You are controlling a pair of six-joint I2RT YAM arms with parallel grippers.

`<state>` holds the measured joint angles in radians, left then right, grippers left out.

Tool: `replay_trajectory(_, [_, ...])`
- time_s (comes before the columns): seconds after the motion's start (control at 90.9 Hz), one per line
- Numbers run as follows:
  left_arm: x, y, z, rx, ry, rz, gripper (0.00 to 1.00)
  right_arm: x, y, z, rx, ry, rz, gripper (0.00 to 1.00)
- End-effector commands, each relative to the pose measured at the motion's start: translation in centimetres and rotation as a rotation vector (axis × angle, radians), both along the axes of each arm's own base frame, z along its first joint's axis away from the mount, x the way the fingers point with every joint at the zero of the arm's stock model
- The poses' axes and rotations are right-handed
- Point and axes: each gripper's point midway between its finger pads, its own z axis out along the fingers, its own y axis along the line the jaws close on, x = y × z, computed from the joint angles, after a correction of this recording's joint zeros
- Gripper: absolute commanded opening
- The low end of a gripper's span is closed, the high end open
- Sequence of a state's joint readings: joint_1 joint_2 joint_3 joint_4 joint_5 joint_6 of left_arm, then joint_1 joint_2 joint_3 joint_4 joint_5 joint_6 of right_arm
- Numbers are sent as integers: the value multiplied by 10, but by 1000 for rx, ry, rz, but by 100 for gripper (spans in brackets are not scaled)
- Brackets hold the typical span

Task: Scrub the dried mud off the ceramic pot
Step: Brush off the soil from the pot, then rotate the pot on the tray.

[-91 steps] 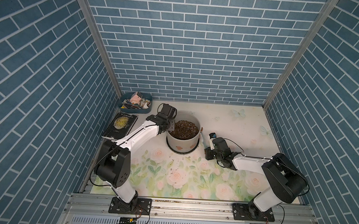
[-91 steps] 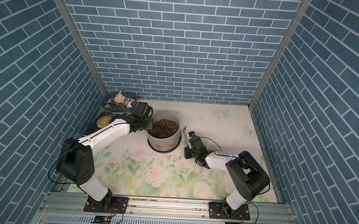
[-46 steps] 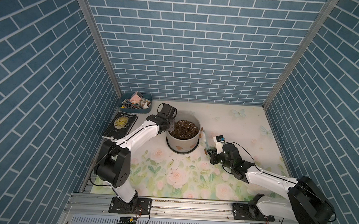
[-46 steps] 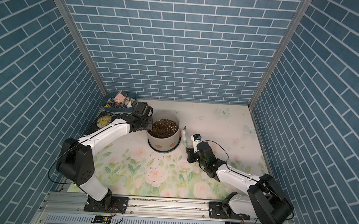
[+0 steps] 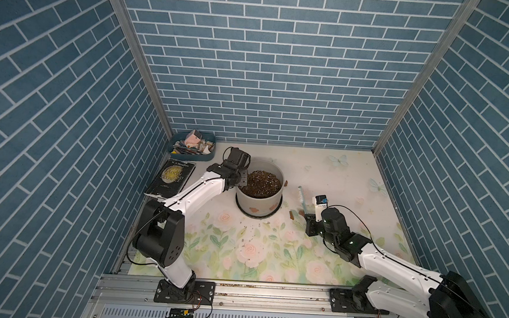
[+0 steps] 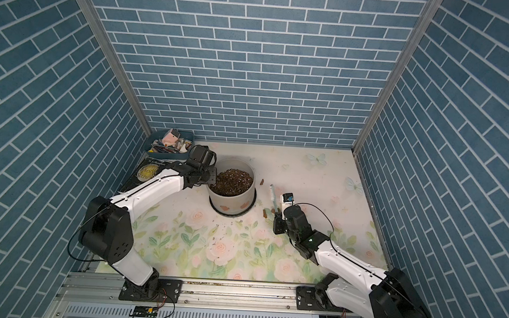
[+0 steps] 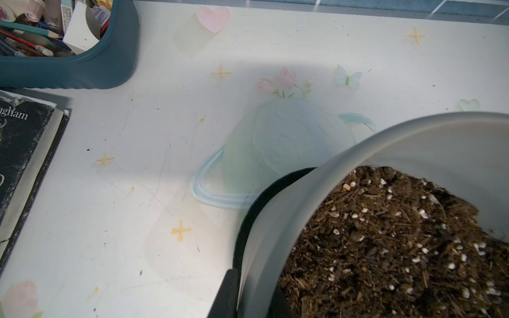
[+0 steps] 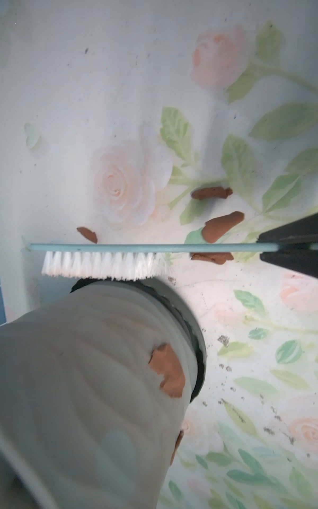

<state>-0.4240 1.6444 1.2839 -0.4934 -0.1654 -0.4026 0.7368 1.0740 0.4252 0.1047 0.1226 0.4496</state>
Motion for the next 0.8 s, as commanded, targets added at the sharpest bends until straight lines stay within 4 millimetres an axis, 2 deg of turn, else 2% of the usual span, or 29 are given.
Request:
replay_trajectory(0.0, [-10,29,-8,88,23,89,0,-6,-1,-5,-39,16,-32,0])
replay_trajectory(0.066, [-17,34,-12,89,37,109,0,-11,10,-6,-46,11,-18,0])
replay_trajectory(0.187, [-29,35,-4,21,11,134,0,-17,28,-6,-28,15,-5,0])
replay_trajectory(0.22, [-29,31,2,-6,-5,129,8,-18,33,-6,-9,19,2,0])
replay_trajectory(0.275, [-25,23,14,-51,-35,102,31,-20,40,-6,20,27,18,0])
replay_trajectory(0.308, [-19,19,23,-67,-62,88,40,-20,43,-6,27,32,24,0])
replay_trajectory(0.374, [-4,13,42,-65,-105,72,55,-19,46,-7,21,37,24,0])
replay_trajectory(0.451, [15,9,46,-28,-120,56,66,-18,47,-10,11,45,18,0])
replay_trajectory(0.55, [31,2,26,10,-67,28,69,-16,47,-15,3,56,8,0])
replay_trajectory(0.693, [33,-6,-5,7,-10,-4,70,-11,49,-23,-27,72,-9,0])
replay_trajectory(0.737, [32,-3,-8,20,-5,7,67,-8,51,-26,-41,76,-14,0])
replay_trajectory(0.792, [30,2,-9,33,-2,23,56,-4,54,-29,-50,82,-17,0])
